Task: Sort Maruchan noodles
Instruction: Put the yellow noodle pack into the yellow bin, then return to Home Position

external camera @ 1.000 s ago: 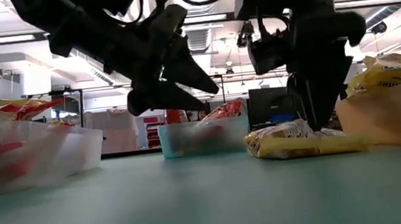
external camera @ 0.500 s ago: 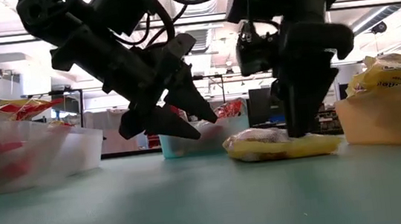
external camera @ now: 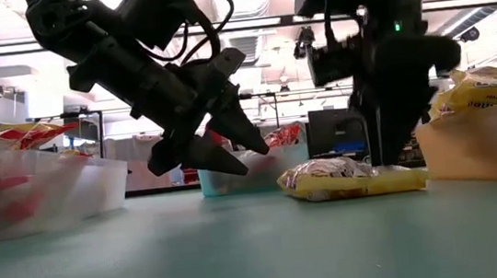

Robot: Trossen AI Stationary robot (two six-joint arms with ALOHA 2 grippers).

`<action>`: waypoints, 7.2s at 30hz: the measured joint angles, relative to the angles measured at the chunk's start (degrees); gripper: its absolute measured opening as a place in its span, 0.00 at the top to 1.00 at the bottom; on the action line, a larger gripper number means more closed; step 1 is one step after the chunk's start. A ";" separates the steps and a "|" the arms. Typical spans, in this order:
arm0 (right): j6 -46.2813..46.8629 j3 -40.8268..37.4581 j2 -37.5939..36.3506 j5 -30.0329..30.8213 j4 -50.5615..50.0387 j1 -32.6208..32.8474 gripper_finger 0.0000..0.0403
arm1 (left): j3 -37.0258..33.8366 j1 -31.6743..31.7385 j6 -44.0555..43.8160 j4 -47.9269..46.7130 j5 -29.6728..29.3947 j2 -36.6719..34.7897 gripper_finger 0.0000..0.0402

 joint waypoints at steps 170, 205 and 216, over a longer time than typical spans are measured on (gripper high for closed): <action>-0.63 5.59 -6.54 -16.41 -8.75 -1.73 0.67 | 7.21 5.19 25.63 19.77 34.12 7.25 0.63; 42.25 -4.18 -27.41 -17.47 -30.16 13.69 0.47 | 6.07 7.29 25.69 15.71 33.03 1.01 0.61; 23.00 0.71 -28.63 11.89 -29.07 15.21 0.44 | 3.65 10.23 29.29 3.85 32.34 -10.80 0.61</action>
